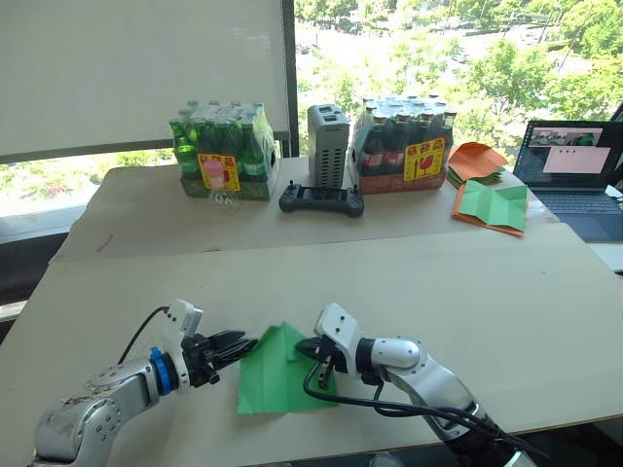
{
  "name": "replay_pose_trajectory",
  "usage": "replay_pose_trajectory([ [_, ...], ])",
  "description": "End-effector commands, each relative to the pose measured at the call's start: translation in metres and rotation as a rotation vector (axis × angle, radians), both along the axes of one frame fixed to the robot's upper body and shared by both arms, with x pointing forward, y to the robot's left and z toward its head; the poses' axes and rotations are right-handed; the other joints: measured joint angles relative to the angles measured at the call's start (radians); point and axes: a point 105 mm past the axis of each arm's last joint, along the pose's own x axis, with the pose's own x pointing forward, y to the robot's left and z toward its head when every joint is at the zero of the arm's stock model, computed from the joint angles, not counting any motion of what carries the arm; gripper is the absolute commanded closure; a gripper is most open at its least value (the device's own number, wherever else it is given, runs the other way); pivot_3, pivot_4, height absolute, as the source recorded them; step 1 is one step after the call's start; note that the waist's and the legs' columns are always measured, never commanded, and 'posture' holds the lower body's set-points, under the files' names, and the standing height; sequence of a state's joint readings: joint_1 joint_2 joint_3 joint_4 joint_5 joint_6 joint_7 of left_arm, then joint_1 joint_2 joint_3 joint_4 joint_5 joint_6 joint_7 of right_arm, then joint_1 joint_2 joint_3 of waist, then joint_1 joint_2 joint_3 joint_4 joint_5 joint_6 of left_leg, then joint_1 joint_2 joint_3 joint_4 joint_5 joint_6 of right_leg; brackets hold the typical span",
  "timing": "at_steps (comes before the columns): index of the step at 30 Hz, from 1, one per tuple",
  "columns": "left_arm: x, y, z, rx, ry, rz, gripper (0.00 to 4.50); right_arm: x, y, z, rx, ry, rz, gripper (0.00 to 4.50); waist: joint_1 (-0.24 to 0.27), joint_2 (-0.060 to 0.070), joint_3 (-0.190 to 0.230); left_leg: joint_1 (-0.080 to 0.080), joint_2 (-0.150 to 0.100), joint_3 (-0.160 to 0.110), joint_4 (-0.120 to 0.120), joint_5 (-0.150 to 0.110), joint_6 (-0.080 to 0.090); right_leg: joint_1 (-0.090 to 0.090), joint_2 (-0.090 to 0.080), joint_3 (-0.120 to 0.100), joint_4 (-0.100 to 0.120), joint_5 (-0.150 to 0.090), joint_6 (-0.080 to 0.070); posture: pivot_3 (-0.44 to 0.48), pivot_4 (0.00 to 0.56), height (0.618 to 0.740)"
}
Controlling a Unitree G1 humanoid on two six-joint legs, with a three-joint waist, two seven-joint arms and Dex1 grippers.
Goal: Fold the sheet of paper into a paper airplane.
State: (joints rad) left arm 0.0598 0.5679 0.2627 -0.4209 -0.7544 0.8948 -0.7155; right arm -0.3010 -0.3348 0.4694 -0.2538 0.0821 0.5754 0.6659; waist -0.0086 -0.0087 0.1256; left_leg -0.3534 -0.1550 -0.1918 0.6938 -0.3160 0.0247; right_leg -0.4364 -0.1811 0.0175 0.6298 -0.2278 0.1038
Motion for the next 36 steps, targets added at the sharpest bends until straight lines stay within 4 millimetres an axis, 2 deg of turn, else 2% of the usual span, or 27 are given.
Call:
replay_pose_trajectory([
  [1, 0.000, 0.000, 0.012, -0.004, -0.048, -0.010, 2.04, -0.002, -0.004, -0.012, -0.040, 0.039, -0.019, 4.50, 0.000, 0.000, 0.000, 0.000, 0.000, 0.000, 0.000, 0.000, 0.000, 0.000, 0.000, 0.000, 0.000, 0.000, 0.000, 0.000, 0.150, 0.728],
  [9, 0.015, -0.005, 0.013, 0.017, -0.079, 0.009, 2.04, -0.005, -0.001, -0.011, -0.037, 0.042, -0.014, 4.50, 0.001, 0.000, 0.000, 0.000, 0.000, 0.000, 0.000, 0.000, 0.000, 0.000, 0.000, 0.000, 0.000, 0.000, 0.000, 0.000, 0.150, 0.728],
  [15, 0.016, -0.007, 0.007, 0.051, -0.079, -0.002, 2.04, -0.007, 0.001, -0.009, -0.031, 0.041, -0.015, 4.50, 0.001, 0.000, 0.000, 0.000, 0.000, 0.001, 0.000, 0.000, 0.000, 0.000, 0.000, 0.000, 0.000, 0.000, 0.000, 0.000, 0.150, 0.728],
  [16, 0.016, -0.008, 0.007, 0.047, -0.080, -0.003, 2.58, -0.006, 0.001, -0.009, -0.030, 0.041, -0.016, 4.50, 0.001, 0.000, 0.000, 0.000, 0.000, 0.001, 0.000, 0.000, 0.000, 0.000, 0.000, 0.000, 0.000, 0.000, 0.000, 0.000, 0.150, 0.728],
  [22, 0.014, -0.015, 0.009, 0.068, -0.097, -0.049, 4.48, -0.008, 0.001, -0.007, -0.028, 0.040, -0.019, 4.50, 0.001, 0.000, 0.000, 0.000, 0.000, 0.001, 0.000, 0.000, 0.000, 0.000, 0.000, 0.000, 0.000, 0.000, 0.000, 0.000, 0.150, 0.728],
  [27, 0.009, -0.028, 0.008, 0.076, -0.103, -0.110, 4.48, -0.009, 0.000, -0.006, -0.031, 0.042, -0.024, 4.50, 0.001, 0.000, 0.000, 0.000, 0.000, 0.001, 0.000, 0.000, 0.000, 0.000, 0.000, 0.000, 0.000, 0.000, 0.000, 0.000, 0.150, 0.728],
  [36, 0.009, -0.037, -0.018, 0.113, -0.047, -0.128, 4.48, -0.011, -0.001, -0.003, -0.028, 0.045, -0.031, 4.50, 0.008, 0.000, 0.000, 0.000, 0.000, 0.001, 0.000, 0.000, 0.000, 0.000, 0.000, 0.000, 0.000, 0.000, 0.000, 0.000, 0.150, 0.728],
])
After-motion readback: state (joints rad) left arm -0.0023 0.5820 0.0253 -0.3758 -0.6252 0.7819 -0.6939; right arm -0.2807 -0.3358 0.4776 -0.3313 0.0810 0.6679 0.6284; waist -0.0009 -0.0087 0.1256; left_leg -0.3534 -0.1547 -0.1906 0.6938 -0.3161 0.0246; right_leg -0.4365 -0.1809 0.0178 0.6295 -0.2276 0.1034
